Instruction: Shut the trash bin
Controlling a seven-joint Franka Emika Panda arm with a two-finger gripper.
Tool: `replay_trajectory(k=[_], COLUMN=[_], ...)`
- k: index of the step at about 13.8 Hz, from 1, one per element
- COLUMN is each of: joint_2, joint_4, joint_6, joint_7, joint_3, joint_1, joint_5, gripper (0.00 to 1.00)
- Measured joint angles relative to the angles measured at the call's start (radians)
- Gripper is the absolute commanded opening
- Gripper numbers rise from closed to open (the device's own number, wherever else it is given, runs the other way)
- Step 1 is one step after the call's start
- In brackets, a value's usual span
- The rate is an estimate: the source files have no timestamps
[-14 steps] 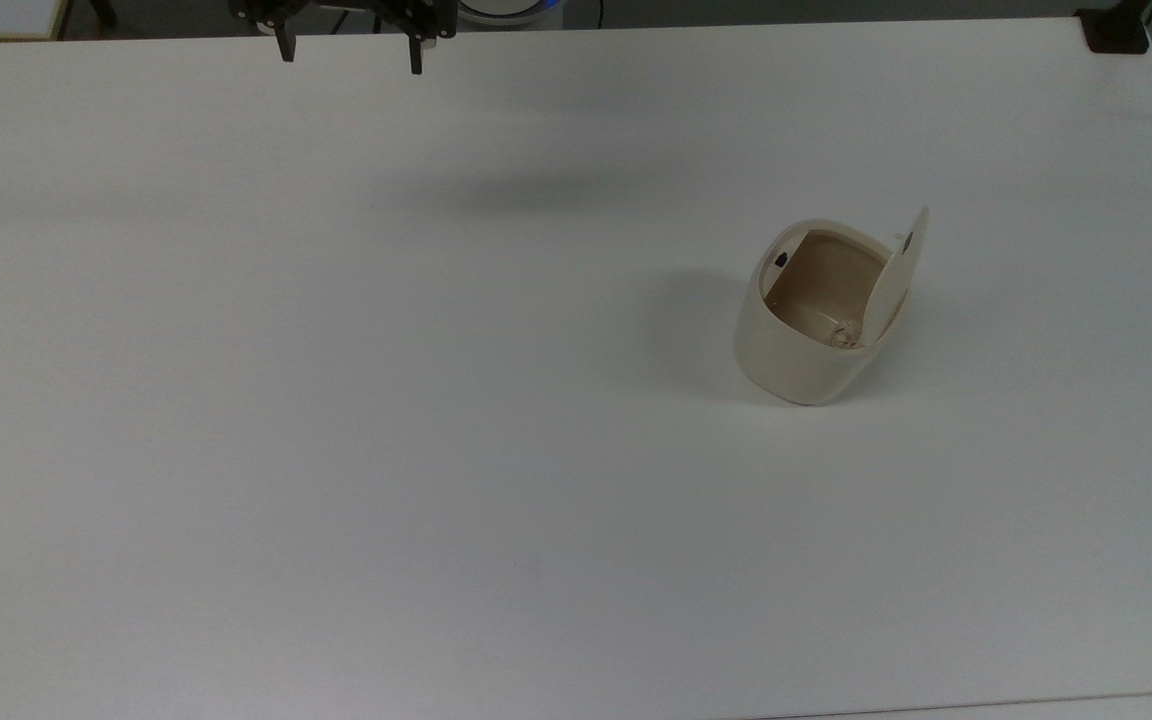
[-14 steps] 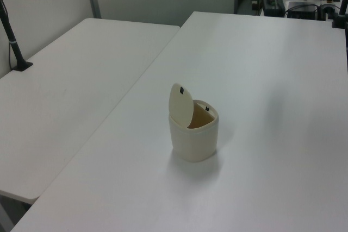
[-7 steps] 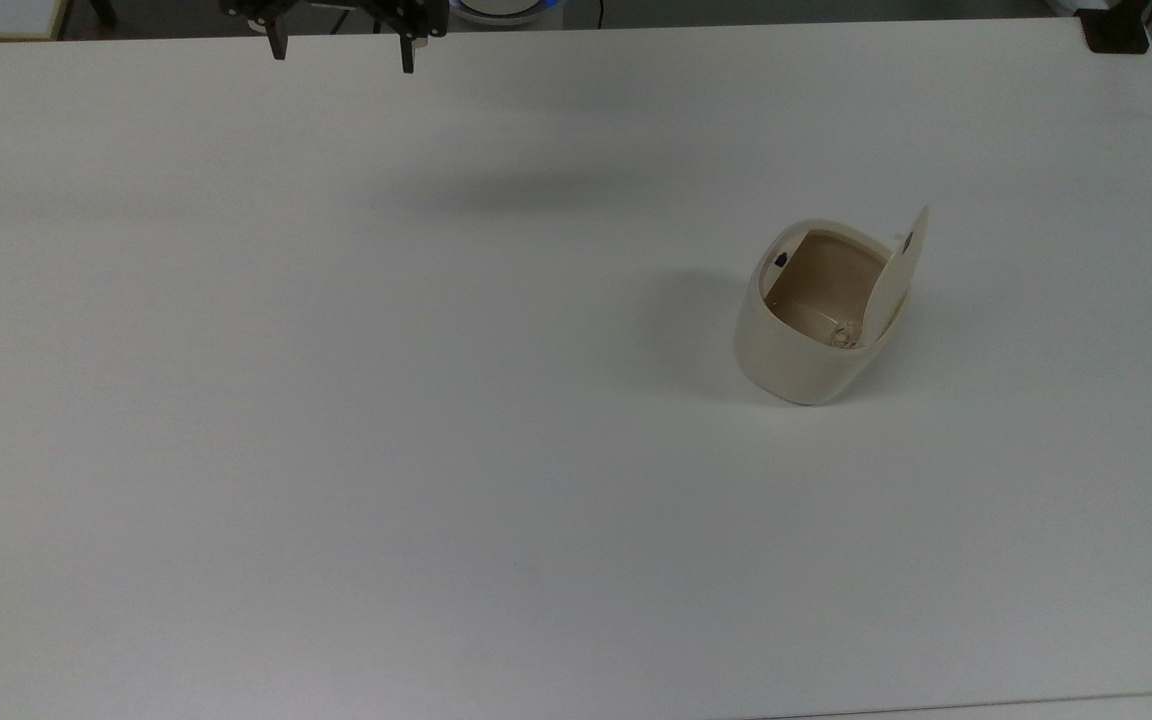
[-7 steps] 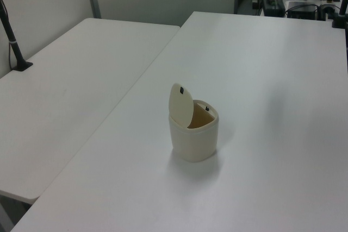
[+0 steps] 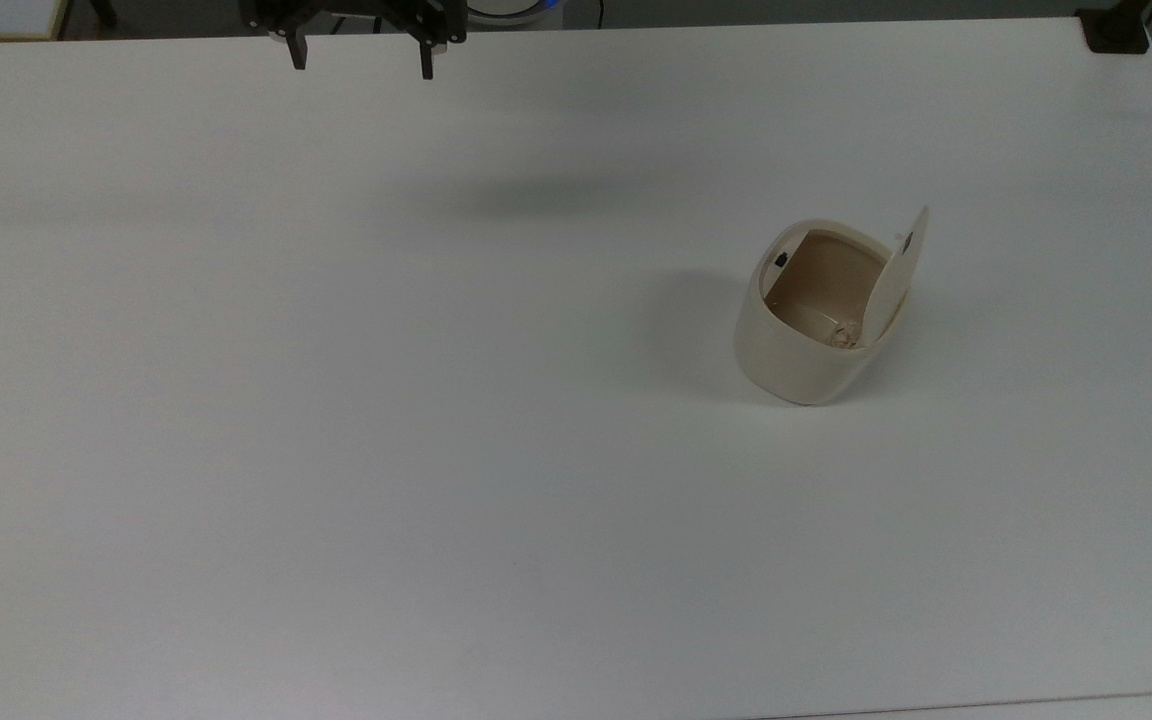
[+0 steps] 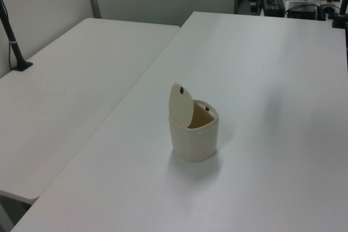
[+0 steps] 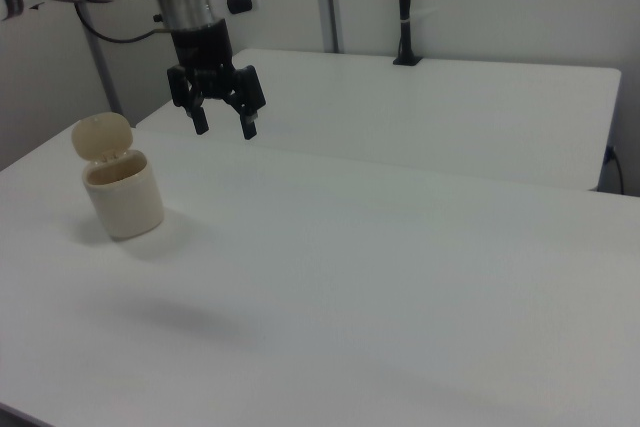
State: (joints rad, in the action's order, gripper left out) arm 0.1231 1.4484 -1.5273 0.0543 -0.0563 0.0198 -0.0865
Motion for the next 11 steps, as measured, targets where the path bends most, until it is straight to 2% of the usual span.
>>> replay_trajectory(k=[2,3,7,9,11], joint_2=[0.000,0.000,0.011,0.017,0.018], joint_4=[0.000,0.000,0.001,0.001,0.001], joint_6=[0.000,0.000,0.000,0.000,0.000], joint_7=[0.024,0.044,0.113,0.173,0.340], joint_3=[0.000,0.000,0.004,0.006,0.008], joint_1=[-0.002,-0.002,0.005,0.039,0.085], joint_5=[0.000,0.001,0.012,0.040,0.077], gripper=[0.77,0.63,0.21,0.16,0.14])
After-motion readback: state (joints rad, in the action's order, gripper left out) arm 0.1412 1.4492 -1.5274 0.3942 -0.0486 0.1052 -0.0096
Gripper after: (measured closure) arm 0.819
